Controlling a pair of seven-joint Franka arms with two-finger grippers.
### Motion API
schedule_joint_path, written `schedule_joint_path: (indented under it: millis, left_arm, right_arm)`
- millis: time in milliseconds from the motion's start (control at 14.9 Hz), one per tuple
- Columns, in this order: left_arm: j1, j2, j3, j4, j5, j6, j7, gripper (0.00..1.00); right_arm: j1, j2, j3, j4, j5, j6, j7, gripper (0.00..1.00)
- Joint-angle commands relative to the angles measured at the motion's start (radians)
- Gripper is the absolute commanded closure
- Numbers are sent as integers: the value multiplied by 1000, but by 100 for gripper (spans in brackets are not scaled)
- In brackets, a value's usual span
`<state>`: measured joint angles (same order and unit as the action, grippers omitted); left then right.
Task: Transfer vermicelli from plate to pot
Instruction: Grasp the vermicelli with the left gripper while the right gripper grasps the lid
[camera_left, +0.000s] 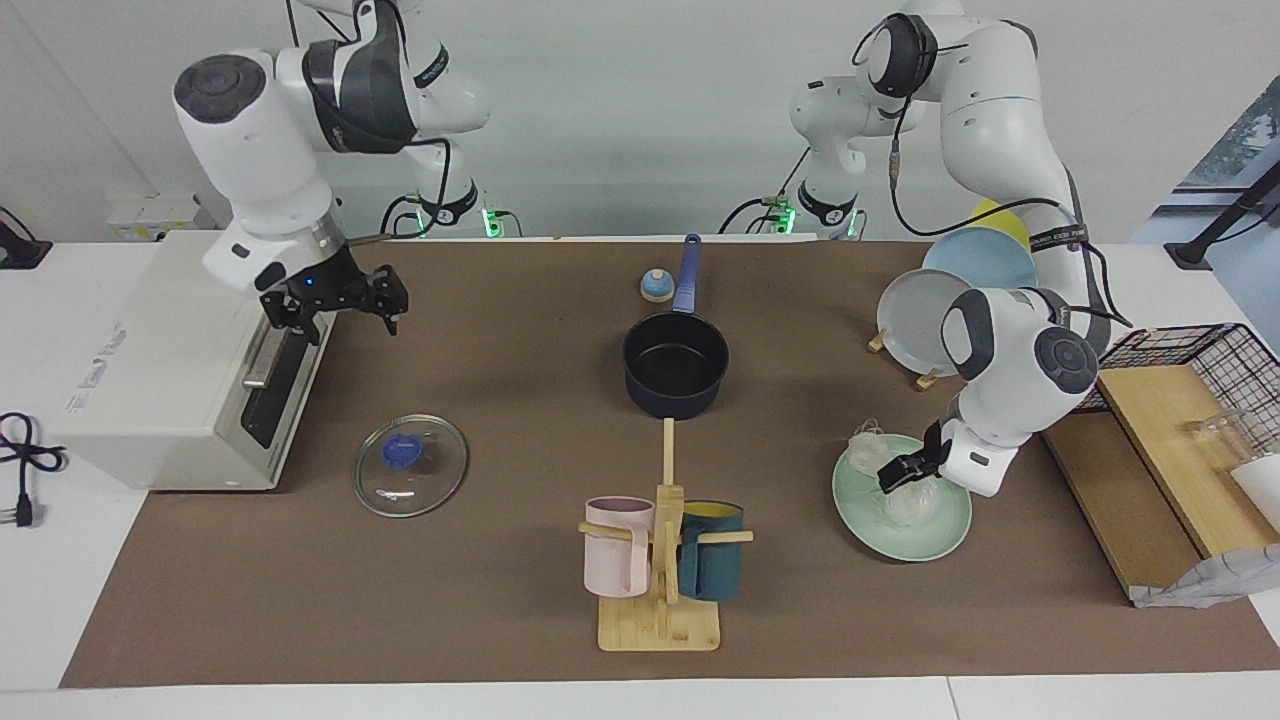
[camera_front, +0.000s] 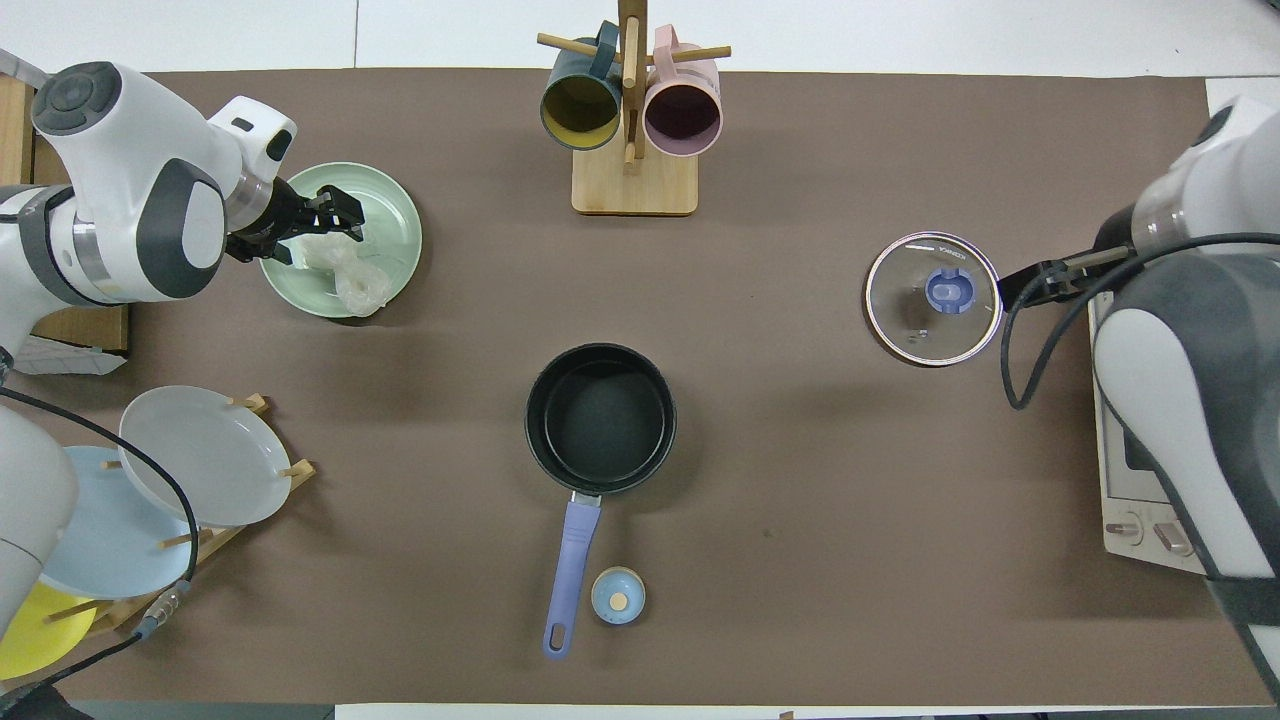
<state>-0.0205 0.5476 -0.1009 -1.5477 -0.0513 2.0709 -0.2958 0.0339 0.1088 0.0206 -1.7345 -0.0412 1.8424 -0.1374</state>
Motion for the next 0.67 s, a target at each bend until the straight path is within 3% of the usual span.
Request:
schedule_joint_path:
  millis: [0, 134, 201, 268, 335, 603]
  left_arm:
    - [-13, -5, 12, -9, 19, 18, -26, 8]
    - [-16, -17, 14, -61, 40, 67, -34, 28]
    - [-16, -20, 12, -74, 53, 83, -36, 44]
    - [-16, -20, 13, -74, 54, 81, -36, 67]
    - [-15, -20, 12, -66, 57, 74, -26, 100]
    - [-15, -18, 7, 17, 80, -10, -6, 100]
  right_arm:
    - [-9, 94, -1, 6, 27, 93, -47, 0]
    - [-8, 133, -1, -8, 30, 147, -45, 0]
    - [-8, 159, -1, -8, 43, 176, -41, 0]
    - [-8, 190, -1, -7, 52, 193, -30, 0]
    - [-11, 219, -1, -5, 59, 218, -15, 0]
    - [-8, 259, -1, -8, 63, 242, -1, 0]
